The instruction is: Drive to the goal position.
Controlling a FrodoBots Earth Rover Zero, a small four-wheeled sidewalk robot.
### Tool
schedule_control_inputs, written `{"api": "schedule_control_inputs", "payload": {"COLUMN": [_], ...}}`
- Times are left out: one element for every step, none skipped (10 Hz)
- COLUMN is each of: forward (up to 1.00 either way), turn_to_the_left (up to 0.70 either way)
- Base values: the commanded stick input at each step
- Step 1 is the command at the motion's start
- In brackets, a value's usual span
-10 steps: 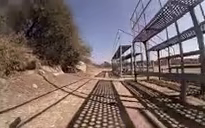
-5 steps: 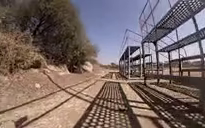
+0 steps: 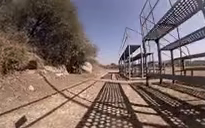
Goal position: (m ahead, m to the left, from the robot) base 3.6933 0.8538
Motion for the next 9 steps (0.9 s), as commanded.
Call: {"api": "schedule_control_inputs", "payload": {"forward": [0.50, 0.50, 0.50, 0.50, 0.50, 0.50, 0.50, 0.50, 0.50], "turn_to_the_left": [0.00, 0.00, 0.00, 0.00, 0.00, 0.00, 0.00, 0.00, 0.00]}}
